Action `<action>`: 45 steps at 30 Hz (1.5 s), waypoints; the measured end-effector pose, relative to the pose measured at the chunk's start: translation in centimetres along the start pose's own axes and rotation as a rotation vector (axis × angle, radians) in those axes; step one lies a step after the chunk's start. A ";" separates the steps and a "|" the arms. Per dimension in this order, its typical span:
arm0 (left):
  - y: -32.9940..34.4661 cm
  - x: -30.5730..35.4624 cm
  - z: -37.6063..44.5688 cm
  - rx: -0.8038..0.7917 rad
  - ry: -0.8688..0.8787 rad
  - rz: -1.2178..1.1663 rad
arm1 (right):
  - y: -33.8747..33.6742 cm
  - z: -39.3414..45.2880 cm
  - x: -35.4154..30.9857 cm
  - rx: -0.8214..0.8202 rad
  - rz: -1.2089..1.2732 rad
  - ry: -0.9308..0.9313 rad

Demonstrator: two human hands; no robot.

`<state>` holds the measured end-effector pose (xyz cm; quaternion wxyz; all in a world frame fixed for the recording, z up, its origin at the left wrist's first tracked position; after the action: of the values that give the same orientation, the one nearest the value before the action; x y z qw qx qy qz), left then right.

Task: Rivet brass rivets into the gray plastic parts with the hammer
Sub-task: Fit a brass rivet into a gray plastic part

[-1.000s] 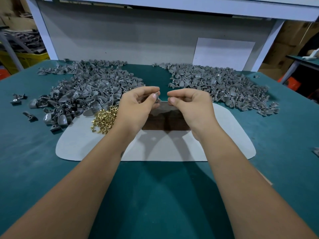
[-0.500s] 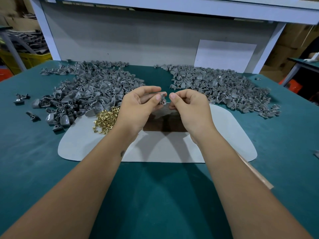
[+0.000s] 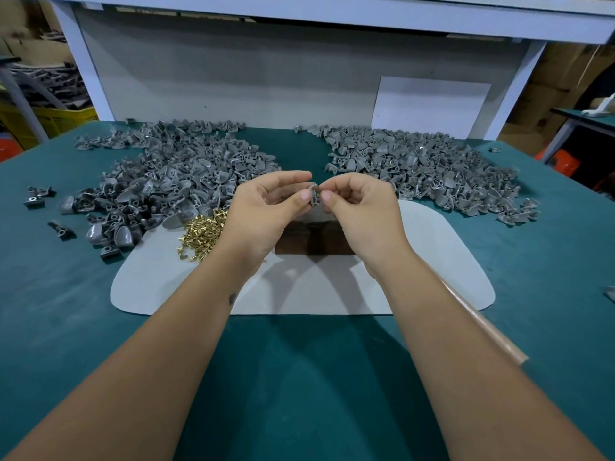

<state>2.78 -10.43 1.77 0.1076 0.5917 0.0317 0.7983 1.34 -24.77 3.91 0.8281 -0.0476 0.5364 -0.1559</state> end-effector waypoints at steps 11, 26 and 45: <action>0.0 -0.2 0.2 -0.012 -0.011 0.075 | -0.1 0.3 0.3 -0.020 -0.071 0.015; -0.2 -0.4 0.3 -0.032 -0.010 0.025 | 0.6 0.2 0.1 -0.044 -0.174 -0.024; -0.1 -0.2 0.2 -0.047 -0.030 0.023 | -0.3 0.0 -1.1 -0.070 -0.301 -0.108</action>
<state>3.03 -10.35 1.63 0.1126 0.6013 0.0047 0.7911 0.82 -24.73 4.96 0.8209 -0.1646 0.4829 -0.2567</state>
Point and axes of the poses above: each hand's wrist, its own z-axis towards the middle knuckle, its own y-axis out of the palm, x = y × z, the point moved 5 cm from there along z, towards the middle knuckle, and after that the axes turned 2 degrees about -y, right-handed, at the moved point
